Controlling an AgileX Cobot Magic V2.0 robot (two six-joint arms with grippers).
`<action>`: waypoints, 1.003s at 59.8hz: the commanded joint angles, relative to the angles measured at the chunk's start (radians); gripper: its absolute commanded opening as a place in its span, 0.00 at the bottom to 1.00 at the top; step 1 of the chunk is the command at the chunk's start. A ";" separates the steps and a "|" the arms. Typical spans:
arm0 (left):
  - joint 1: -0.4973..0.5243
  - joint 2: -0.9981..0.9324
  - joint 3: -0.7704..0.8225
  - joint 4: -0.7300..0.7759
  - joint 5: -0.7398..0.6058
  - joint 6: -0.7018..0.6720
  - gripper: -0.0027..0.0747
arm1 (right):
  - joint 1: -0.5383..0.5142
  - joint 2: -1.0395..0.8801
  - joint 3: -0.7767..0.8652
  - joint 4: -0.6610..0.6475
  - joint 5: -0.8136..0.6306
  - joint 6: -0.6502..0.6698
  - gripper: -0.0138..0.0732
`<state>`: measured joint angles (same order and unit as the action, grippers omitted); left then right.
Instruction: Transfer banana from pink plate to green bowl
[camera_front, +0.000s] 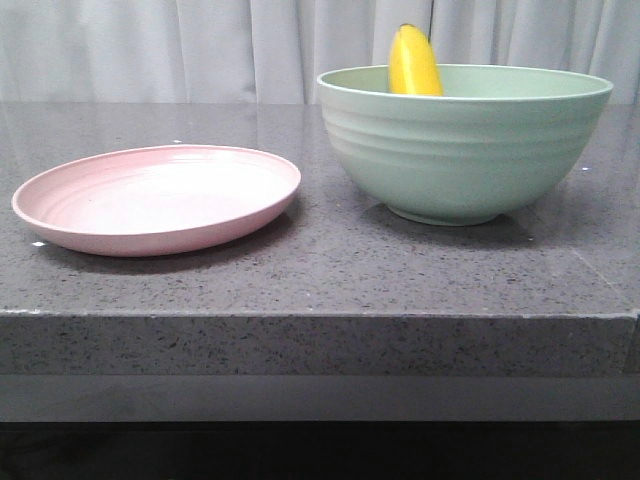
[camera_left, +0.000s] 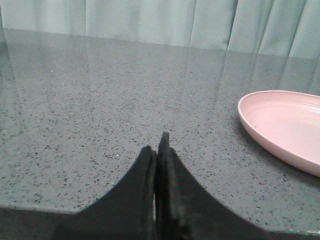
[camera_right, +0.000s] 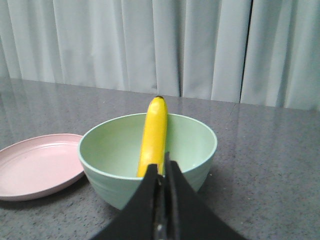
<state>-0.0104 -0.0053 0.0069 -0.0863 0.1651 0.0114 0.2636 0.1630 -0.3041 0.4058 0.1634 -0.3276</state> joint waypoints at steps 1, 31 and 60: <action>0.002 -0.019 0.004 -0.001 -0.094 0.001 0.01 | -0.014 0.010 0.021 -0.141 -0.179 0.133 0.02; 0.002 -0.019 0.004 -0.001 -0.094 0.001 0.01 | -0.217 -0.172 0.302 -0.266 -0.133 0.328 0.02; 0.002 -0.019 0.004 -0.001 -0.095 0.001 0.01 | -0.239 -0.197 0.333 -0.252 -0.093 0.328 0.02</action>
<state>-0.0104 -0.0053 0.0069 -0.0863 0.1566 0.0114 0.0306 -0.0110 0.0262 0.1496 0.1425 0.0000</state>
